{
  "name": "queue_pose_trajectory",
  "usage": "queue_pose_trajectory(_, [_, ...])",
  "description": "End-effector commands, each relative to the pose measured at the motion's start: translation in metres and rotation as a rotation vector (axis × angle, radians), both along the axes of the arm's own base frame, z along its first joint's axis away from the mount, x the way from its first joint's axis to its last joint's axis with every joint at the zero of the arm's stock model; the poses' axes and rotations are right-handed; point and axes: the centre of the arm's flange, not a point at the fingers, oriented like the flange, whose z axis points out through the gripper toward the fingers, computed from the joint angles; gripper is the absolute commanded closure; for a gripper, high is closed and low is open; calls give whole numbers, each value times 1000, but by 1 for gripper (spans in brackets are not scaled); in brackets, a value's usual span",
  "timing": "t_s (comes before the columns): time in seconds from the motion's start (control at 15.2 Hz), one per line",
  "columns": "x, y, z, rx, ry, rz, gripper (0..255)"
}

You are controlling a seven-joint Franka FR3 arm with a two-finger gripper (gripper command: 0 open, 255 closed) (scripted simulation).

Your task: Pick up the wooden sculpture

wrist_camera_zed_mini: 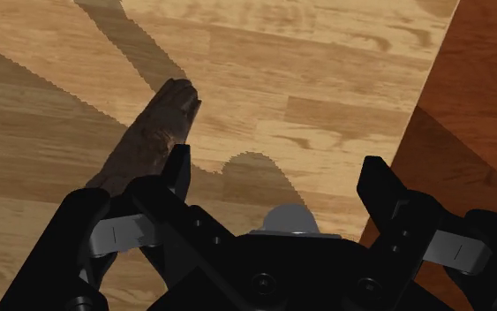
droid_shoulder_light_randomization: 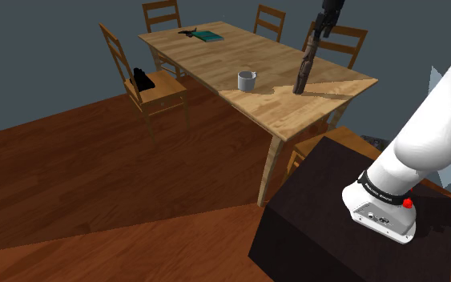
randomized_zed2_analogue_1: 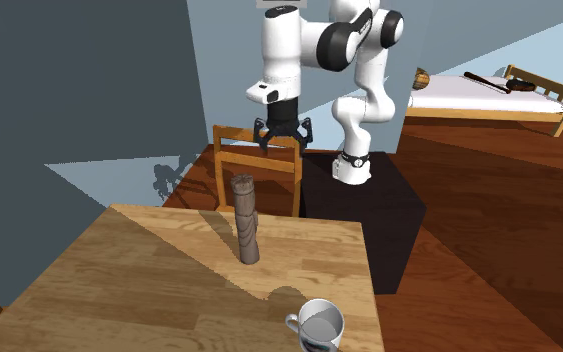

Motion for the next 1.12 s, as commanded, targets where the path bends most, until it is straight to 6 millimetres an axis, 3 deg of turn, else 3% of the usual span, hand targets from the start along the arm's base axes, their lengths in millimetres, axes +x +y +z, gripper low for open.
queue_pose_trajectory(0.0, [9,-22,-3,-4,-1,3,0])
queue_pose_trajectory(0.46, [46,-104,-18,-14,-3,6,0])
queue_pose_trajectory(1.06, [46,-105,-58,-15,-3,6,0])
